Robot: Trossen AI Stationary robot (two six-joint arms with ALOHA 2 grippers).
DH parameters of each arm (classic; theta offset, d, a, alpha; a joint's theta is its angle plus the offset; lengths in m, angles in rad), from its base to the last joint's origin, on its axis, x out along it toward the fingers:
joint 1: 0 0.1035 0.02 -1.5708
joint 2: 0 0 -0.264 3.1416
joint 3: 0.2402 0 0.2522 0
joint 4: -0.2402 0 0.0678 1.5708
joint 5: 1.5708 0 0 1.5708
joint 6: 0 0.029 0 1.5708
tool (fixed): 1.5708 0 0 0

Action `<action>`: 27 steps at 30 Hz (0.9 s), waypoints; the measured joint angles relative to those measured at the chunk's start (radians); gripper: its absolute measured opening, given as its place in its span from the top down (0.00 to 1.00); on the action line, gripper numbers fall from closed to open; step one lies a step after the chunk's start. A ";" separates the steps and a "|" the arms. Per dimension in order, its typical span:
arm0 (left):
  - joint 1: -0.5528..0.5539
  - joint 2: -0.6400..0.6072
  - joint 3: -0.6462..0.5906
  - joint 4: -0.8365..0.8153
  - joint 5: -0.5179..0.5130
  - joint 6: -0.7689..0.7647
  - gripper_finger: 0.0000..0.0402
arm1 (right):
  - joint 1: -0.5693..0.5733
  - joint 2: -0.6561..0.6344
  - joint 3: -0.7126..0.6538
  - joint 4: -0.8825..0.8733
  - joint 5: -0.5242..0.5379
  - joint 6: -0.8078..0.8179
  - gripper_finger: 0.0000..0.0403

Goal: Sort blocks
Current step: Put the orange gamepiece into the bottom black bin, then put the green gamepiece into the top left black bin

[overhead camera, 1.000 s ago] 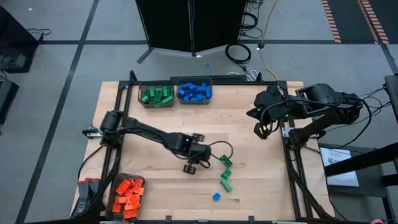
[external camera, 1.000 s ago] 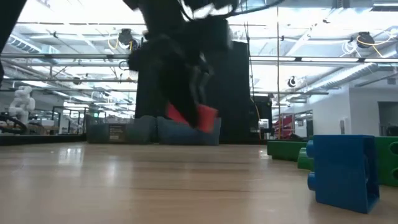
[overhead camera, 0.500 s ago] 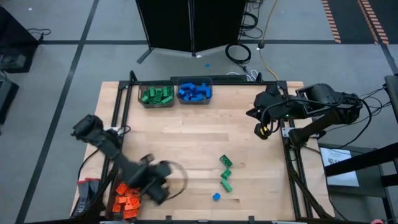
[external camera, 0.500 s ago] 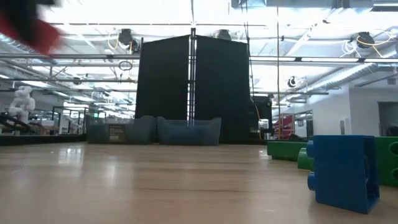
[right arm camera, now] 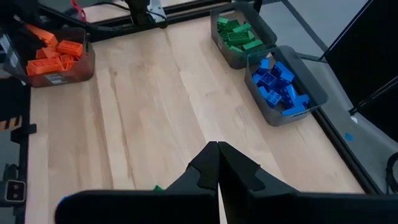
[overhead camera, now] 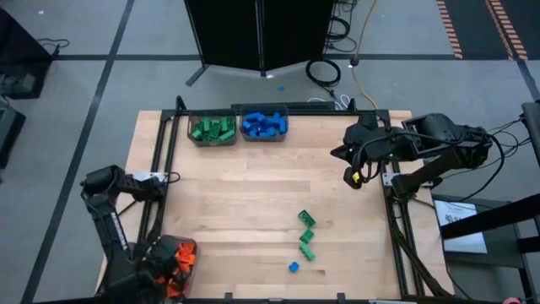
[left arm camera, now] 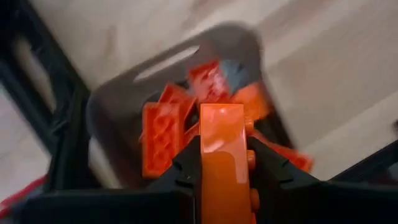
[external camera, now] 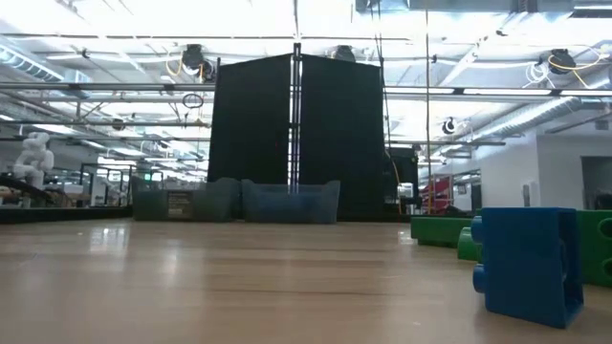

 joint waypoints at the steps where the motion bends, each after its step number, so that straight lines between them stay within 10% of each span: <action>1: -0.007 0.000 0.000 -0.002 0.019 0.000 0.82 | 0.000 0.000 0.000 0.005 0.000 0.000 1.00; 18: -0.029 0.000 0.000 0.003 0.014 0.104 0.54 | 0.000 0.000 0.000 0.003 -0.001 -0.023 1.00; 27: 0.075 0.000 -0.004 -0.035 -0.358 0.142 0.41 | 0.000 0.025 0.000 0.008 -0.003 0.004 1.00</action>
